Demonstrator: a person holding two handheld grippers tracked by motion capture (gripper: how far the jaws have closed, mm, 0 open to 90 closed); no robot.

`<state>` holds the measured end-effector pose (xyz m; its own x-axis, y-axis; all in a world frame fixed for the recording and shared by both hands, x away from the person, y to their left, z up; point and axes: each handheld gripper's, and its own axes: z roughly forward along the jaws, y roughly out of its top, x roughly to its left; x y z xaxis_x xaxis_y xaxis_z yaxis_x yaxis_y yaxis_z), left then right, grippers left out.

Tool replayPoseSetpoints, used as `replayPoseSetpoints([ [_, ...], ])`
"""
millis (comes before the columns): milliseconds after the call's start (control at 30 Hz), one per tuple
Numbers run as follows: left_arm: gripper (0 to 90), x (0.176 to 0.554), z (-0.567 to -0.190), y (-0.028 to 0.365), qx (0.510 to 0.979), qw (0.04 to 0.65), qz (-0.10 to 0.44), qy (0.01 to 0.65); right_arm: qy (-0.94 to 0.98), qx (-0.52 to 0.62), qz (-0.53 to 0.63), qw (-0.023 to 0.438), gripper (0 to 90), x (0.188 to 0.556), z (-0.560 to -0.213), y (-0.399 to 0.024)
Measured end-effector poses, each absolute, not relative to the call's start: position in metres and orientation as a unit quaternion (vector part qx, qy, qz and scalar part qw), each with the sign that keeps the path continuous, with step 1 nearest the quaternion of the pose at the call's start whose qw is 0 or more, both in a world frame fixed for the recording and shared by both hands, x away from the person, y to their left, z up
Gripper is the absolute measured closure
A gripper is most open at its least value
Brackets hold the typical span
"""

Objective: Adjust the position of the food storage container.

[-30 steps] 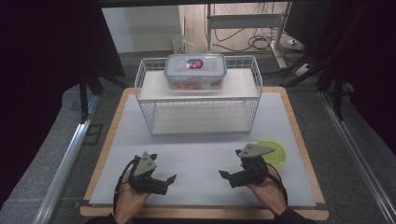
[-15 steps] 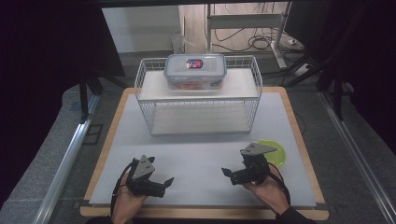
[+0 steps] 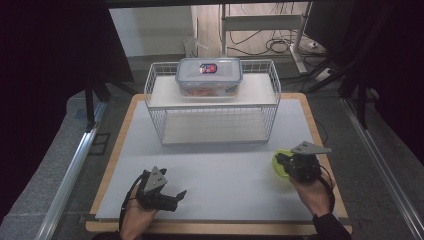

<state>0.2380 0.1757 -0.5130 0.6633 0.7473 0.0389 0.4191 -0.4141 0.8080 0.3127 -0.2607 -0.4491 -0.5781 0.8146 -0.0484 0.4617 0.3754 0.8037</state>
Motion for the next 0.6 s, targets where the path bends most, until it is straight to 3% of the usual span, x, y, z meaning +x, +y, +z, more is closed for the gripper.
replayPoseSetpoints([
  [367,3.1,0.239,-0.514,0.175,0.820,0.400,0.201,0.356,0.745,0.495,0.370,0.252,90.0,0.328,-0.452,-0.325],
  [600,3.0,0.239,-0.515,0.176,0.822,0.396,0.201,0.358,0.750,0.513,0.340,0.241,90.0,0.331,-0.464,-0.330],
])
